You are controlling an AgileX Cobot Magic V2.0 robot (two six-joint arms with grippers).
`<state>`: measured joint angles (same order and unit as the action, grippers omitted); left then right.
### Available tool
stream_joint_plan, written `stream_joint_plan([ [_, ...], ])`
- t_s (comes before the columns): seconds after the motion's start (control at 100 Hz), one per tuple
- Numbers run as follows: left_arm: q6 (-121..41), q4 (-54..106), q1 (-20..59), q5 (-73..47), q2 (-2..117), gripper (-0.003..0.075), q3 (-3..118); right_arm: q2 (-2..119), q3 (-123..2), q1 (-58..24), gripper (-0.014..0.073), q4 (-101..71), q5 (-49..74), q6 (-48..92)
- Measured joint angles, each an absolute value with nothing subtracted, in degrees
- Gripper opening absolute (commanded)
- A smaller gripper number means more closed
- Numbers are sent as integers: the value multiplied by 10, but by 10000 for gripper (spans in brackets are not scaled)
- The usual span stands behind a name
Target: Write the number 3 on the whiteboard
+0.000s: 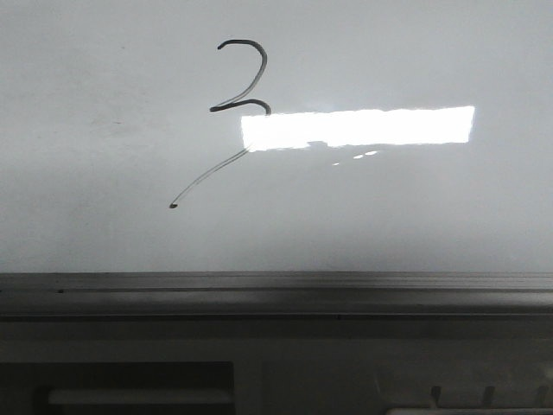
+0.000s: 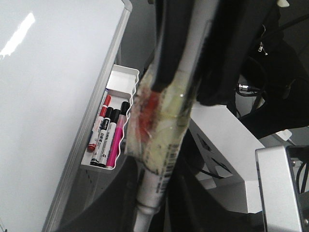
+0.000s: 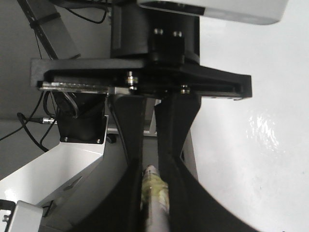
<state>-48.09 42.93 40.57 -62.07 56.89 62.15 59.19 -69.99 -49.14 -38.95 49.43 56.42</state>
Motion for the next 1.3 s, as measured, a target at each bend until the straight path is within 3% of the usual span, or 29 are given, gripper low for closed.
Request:
stream_joint_plan([
  [0.09, -483, 429, 406, -621, 569, -20, 622, 592, -700, -491, 87, -390, 491, 564],
  [0.23, -480, 433, 406, -611, 569, -20, 618, 592, -700, -491, 496, -393, 454, 564],
  [0.28, -476, 430, 406, -600, 569, -20, 611, 592, -700, -490, 584, -399, 440, 564],
  [0.34, -472, 426, 406, -593, 569, -21, 602, 592, -700, -485, 622, -402, 423, 564],
  [0.53, -461, 424, 406, -522, 543, -21, 537, 561, -700, -414, 574, -403, 409, 541],
  [0.64, -425, 424, 406, -407, 508, -21, 477, 528, -696, -356, 484, -403, 417, 519],
  [0.74, -387, 427, 406, -294, 490, -21, 425, 488, -673, -317, 325, -404, 420, 514],
  [0.93, -375, 434, 406, -150, 507, -21, 354, 430, -595, -287, -64, -404, 415, 512],
  [1.3, -372, 491, 406, 13, 587, -21, 340, 398, -489, -285, -63, -415, 363, 511],
])
